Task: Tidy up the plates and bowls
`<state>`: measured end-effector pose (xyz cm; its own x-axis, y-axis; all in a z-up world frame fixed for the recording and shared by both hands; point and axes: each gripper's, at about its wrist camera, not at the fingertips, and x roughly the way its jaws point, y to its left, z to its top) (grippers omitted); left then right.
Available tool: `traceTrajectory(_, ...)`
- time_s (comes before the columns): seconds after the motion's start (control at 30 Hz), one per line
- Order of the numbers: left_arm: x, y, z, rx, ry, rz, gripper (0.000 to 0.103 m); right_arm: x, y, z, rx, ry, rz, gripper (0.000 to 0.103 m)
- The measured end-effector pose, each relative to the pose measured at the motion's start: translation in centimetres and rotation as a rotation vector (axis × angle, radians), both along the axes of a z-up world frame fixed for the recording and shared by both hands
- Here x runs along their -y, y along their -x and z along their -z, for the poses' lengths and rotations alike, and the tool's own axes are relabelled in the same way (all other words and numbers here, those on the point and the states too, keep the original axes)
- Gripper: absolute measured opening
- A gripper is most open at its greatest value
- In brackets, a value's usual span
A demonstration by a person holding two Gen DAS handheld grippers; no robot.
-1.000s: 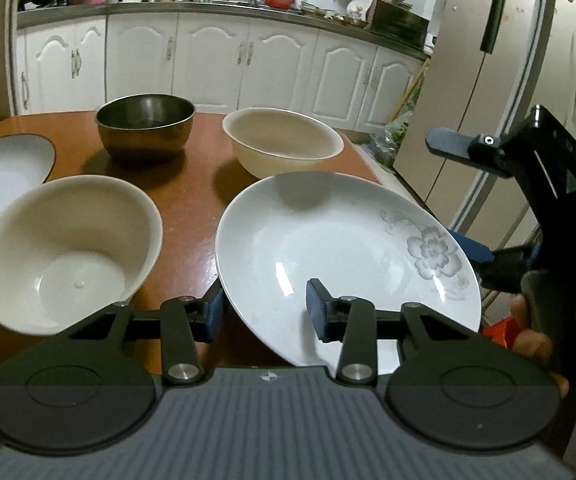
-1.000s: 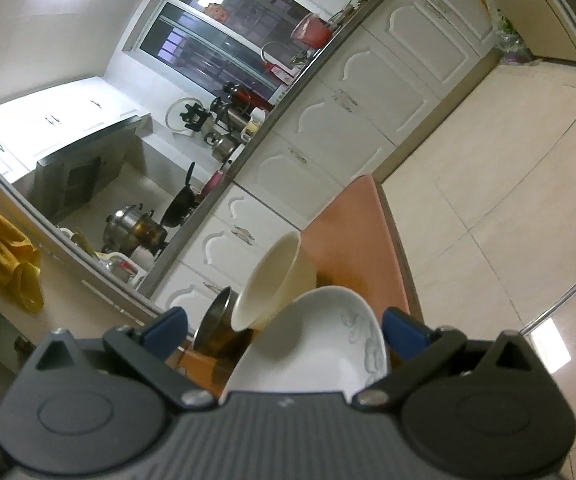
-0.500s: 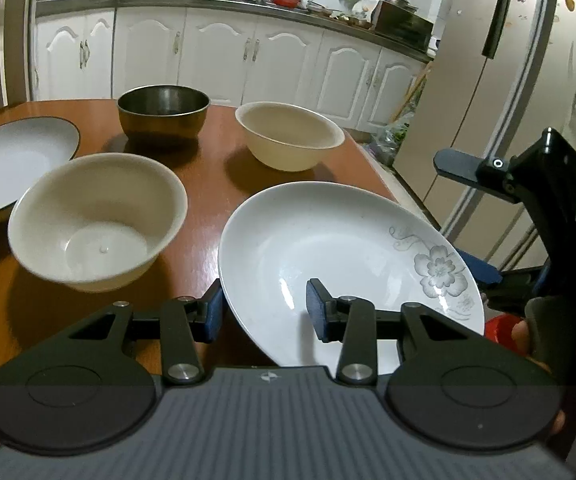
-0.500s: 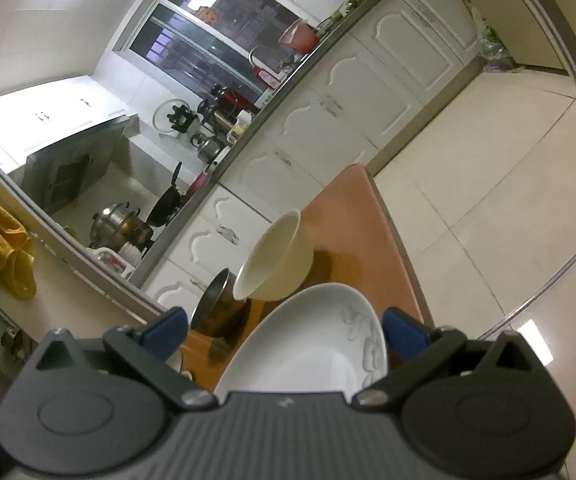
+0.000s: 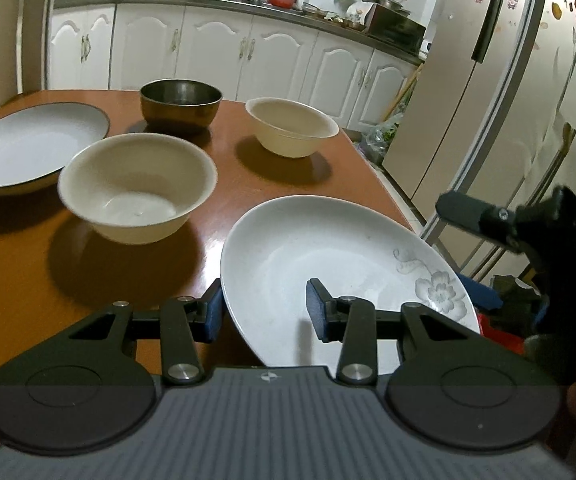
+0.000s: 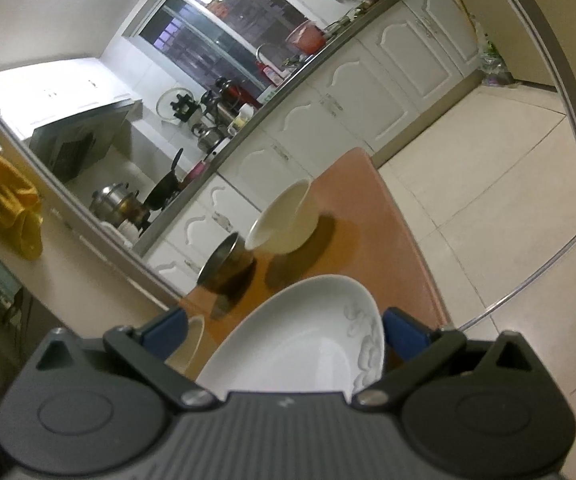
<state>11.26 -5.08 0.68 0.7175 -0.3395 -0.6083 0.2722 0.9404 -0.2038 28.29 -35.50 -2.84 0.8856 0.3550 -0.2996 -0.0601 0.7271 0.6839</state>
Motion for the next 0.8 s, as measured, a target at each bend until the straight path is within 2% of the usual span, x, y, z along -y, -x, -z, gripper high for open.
traceTrajectory(0.3, -2.0, 0.8, -0.3, -0.004, 0.036, -0.026, 0.047, -2.5, 1.9, -0.5, 0.004, 0.026, -0.030, 0.103)
traceTrajectory(0.8, -6.9, 1.9, -1.8, 0.029, 0.090, -0.117, 0.047, -7.8, 2.4, -2.6, 0.030, -0.001, -0.106, 0.103)
